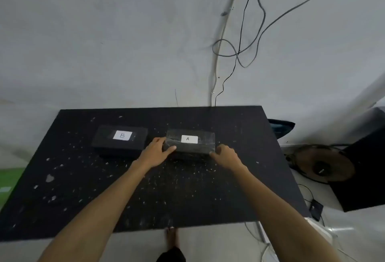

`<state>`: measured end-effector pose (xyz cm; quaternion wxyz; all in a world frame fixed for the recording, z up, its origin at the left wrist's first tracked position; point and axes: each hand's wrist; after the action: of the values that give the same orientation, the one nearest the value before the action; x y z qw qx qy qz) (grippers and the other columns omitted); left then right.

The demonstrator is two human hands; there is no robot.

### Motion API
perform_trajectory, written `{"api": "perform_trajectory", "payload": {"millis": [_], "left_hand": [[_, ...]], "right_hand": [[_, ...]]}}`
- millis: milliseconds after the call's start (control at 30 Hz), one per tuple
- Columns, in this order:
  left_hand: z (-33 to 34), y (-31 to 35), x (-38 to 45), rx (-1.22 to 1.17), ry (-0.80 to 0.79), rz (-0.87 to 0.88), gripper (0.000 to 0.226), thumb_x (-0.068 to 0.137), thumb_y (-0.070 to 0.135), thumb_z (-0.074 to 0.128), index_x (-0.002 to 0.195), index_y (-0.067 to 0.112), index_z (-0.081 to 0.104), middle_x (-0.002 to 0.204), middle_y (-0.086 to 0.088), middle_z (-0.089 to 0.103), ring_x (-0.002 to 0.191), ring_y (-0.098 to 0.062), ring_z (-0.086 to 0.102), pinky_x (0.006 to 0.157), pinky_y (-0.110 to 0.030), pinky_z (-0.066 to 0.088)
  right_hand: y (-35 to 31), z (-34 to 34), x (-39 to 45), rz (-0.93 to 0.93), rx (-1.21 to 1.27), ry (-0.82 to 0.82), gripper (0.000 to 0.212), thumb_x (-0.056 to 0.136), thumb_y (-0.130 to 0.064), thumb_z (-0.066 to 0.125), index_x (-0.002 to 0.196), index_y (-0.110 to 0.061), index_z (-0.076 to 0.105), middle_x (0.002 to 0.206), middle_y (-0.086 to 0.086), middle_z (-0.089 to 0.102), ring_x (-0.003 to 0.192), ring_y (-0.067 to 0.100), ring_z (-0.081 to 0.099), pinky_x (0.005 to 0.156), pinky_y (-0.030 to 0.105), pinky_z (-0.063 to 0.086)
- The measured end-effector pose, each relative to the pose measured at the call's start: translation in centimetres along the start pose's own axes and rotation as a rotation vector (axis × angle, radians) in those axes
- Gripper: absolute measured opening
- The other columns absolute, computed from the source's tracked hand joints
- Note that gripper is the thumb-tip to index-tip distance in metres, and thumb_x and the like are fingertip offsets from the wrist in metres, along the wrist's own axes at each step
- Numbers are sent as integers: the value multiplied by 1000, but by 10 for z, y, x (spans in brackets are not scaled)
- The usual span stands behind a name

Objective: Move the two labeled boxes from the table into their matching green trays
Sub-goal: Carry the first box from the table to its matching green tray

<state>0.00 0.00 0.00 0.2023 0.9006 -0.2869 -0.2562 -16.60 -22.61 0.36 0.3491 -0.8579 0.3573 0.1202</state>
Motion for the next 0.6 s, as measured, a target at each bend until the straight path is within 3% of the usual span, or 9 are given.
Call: {"api": "perform_trajectory", "payload": {"millis": [133, 300, 467, 600], "left_hand": [[7, 0, 42, -322, -8, -240, 97, 87, 66, 53, 157, 12, 12, 165, -11, 14, 148, -31, 24, 118, -50, 26], [29, -1, 82, -565, -39, -435, 95, 84, 67, 57, 153, 9, 26, 155, -13, 39, 140, -32, 39, 116, -48, 32], [45, -3, 93, -596, -25, -500, 78, 87, 55, 63, 144, 7, 39, 144, -15, 50, 130, -32, 49, 109, -45, 40], [41, 7, 86, -562, 74, -506, 79, 83, 62, 63, 139, 10, 45, 136, -13, 56, 122, -31, 55, 102, -43, 45]], "right_hand": [[-10, -1, 34, 149, 121, 16, 70, 98, -44, 54, 151, -4, 33, 148, 19, 45, 133, 36, 48, 109, 51, 43], [-9, 16, 69, 273, 235, -14, 79, 98, -48, 53, 155, 1, 25, 157, 20, 37, 143, 37, 38, 115, 48, 36], [-3, 30, 84, 268, 251, -24, 58, 98, -41, 57, 140, -2, 47, 135, 17, 58, 116, 31, 59, 94, 39, 50], [-6, 19, 82, 238, 319, 117, 68, 88, -58, 62, 133, -7, 52, 120, 10, 63, 95, 22, 59, 78, 33, 47]]}}
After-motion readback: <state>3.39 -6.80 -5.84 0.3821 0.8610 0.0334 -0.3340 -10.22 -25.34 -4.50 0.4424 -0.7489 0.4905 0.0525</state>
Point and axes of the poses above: each hand's wrist, its own x-axis towards the middle knuckle, its own z-axis out of the palm, y = z × x
